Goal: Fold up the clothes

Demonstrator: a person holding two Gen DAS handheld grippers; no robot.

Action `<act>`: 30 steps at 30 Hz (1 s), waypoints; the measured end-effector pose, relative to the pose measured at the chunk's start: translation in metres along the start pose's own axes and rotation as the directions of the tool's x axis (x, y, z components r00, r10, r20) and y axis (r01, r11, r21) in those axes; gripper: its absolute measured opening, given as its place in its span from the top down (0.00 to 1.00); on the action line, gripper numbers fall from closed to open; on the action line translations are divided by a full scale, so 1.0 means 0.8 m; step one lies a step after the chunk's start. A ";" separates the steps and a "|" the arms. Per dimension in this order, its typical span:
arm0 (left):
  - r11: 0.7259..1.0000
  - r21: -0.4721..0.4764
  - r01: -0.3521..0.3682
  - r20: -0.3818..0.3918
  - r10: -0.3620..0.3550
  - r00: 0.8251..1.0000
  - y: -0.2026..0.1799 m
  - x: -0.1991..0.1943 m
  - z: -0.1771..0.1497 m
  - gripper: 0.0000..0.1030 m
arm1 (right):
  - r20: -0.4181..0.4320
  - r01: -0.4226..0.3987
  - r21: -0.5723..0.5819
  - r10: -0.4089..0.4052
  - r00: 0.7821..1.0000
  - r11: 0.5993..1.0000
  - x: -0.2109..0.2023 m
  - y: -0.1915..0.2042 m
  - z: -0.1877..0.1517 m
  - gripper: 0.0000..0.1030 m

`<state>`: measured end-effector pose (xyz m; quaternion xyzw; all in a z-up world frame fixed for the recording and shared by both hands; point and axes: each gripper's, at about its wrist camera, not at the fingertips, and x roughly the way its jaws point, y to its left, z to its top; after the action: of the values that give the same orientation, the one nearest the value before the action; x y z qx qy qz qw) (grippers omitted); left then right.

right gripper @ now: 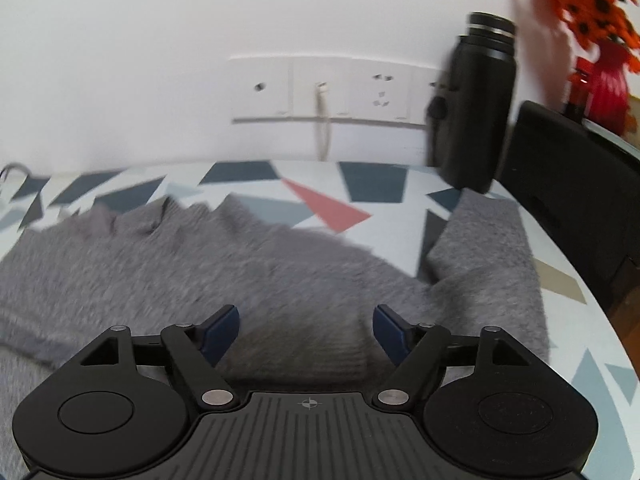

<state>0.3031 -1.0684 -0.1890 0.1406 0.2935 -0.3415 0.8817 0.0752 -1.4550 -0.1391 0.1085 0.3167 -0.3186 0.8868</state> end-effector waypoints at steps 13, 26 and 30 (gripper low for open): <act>0.995 0.067 0.076 -0.015 -0.075 0.997 0.001 -0.038 -0.020 0.00 | -0.051 0.023 -0.068 -0.027 0.998 0.997 0.008 0.002 -0.014 0.14; 0.994 0.094 0.051 -0.025 -0.049 0.998 -0.044 0.007 0.023 0.00 | 0.001 -0.018 0.029 0.018 1.000 0.999 -0.022 -0.022 -0.014 0.10; 0.997 0.053 0.060 -0.028 -0.058 0.998 -0.035 -0.001 0.023 0.00 | 0.044 -0.028 0.141 0.022 0.999 0.990 -0.046 -0.064 -0.007 0.07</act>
<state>0.2911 -1.0967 -0.1750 0.1603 0.2998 -0.3734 0.8631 0.0178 -1.4744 -0.1200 0.1685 0.2733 -0.3313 0.8872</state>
